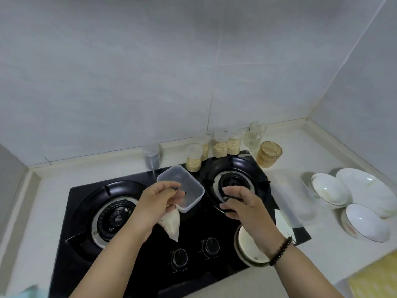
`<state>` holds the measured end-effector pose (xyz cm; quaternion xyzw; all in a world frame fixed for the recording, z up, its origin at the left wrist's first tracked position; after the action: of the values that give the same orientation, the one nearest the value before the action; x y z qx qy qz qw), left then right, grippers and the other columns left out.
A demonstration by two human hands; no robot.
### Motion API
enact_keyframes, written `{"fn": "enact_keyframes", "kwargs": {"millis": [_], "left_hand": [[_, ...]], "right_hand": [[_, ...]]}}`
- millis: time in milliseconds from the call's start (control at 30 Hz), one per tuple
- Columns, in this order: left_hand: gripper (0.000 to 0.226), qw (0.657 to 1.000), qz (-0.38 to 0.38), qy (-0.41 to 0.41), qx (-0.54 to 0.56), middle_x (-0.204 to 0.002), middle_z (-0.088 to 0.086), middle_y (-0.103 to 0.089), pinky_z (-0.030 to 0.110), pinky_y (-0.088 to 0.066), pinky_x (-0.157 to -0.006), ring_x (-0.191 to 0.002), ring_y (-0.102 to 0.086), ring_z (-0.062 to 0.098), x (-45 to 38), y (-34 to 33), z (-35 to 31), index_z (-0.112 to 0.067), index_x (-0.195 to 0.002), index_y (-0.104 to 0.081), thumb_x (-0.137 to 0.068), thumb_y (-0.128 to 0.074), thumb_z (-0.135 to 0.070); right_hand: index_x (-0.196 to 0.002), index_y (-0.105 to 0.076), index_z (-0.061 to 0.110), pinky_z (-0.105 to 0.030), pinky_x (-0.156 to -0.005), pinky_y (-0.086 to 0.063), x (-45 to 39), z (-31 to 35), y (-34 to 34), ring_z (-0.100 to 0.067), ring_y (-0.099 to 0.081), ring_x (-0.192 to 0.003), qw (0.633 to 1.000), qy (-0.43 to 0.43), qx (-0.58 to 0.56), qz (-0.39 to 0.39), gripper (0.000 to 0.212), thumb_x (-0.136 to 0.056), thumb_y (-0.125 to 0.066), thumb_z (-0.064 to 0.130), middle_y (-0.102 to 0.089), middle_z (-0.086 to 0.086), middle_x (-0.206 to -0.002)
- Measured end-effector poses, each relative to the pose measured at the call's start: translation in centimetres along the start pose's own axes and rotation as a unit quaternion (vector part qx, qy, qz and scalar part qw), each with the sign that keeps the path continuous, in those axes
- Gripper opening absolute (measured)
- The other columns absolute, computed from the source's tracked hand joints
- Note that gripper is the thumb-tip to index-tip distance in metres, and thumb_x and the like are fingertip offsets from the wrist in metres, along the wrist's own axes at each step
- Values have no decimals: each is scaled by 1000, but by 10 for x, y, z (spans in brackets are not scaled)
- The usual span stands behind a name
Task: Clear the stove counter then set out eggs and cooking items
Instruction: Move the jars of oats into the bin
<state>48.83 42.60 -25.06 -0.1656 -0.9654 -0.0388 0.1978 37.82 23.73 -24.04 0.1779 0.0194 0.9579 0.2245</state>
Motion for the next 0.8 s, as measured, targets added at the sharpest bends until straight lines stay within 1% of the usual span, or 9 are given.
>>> {"fn": "enact_keyframes", "kwargs": {"millis": [67, 200, 300, 400, 467, 567, 633, 700, 800], "left_hand": [[22, 1000, -25, 4, 7, -89, 6, -77, 29, -50, -74, -84, -70, 19, -15, -10, -6, -13, -101, -68, -97, -48, -6], [18, 999, -52, 9, 0, -89, 6, -76, 26, -49, -74, -83, -69, 18, -50, -34, -21, -11, -103, -67, -95, -52, -7], [16, 998, -60, -17, -31, -93, 8, -72, 18, -51, -66, -76, -67, 12, -77, -54, -35, -9, -106, -64, -95, -53, -4], [19, 995, -69, -41, -51, -90, 5, -69, 24, -52, -77, -76, -67, 13, -102, -66, -43, -15, -100, -61, -94, -51, 0], [21, 994, -76, -51, -61, -90, 3, -69, 27, -52, -80, -80, -69, 15, -116, -70, -43, -20, -97, -60, -94, -51, 0], [20, 990, -90, -50, -93, -95, 1, -69, 23, -47, -75, -87, -70, 14, -136, -74, -41, -23, -103, -58, -95, -51, -6], [21, 988, -105, -40, -102, -99, -1, -69, 25, -47, -75, -88, -70, 13, -148, -75, -38, -21, -113, -56, -96, -51, -11], [26, 984, -123, -42, -125, -105, -5, -67, 25, -48, -76, -93, -67, 11, -163, -73, -34, -19, -121, -53, -95, -53, -15], [42, 959, -142, -75, -235, -124, -7, -52, 22, -44, -89, -112, -51, 8, -180, -73, -30, -20, -130, -47, -90, -61, -21]], "right_hand": [[-104, -64, 23, -34, -90, -55, -25, 8, 7, -19, -66, -101, 1000, 1, 14, 22, 23, -91, -57, 6, -64, 1, -114], [-104, -64, 21, -44, -89, -54, -79, 27, 24, -31, -66, -94, 998, 3, 33, 46, 21, -92, -57, 6, -65, -1, -107], [-102, -63, 26, -36, -90, -55, -121, 38, 36, -20, -65, -102, 996, 15, 55, 68, 21, -91, -58, 8, -64, 1, -112], [-104, -62, 25, -43, -93, -54, -165, 47, 40, -26, -66, -99, 991, 22, 102, 87, 19, -90, -60, 12, -65, 2, -107], [-108, -59, 23, -46, -94, -52, -196, 55, 35, -26, -64, -101, 982, 40, 154, 98, 20, -89, -60, 16, -61, 5, -112], [-118, -54, 23, -37, -90, -50, -247, 60, 18, -14, -57, -105, 965, 89, 225, 104, 30, -88, -61, 23, -54, 6, -121], [-126, -50, 19, -26, -84, -41, -275, 60, 5, -11, -51, -107, 950, 113, 267, 115, 38, -89, -60, 23, -50, 3, -124], [-131, -47, 16, -23, -87, -36, -302, 56, -7, -14, -49, -114, 933, 129, 311, 126, 44, -89, -60, 21, -46, -1, -132], [-135, -43, 14, -20, -91, -35, -330, 48, -18, -20, -50, -119, 903, 145, 381, 136, 51, -87, -61, 18, -40, -8, -139]]}}
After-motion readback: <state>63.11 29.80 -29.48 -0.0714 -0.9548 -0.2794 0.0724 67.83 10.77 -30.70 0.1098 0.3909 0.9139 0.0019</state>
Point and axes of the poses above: each hand's wrist, its own x-axis away from the middle knuckle, its own y-axis out of the back of the hand, z = x × y, the point moved 2 cm from there along -x, towards the middle knuckle
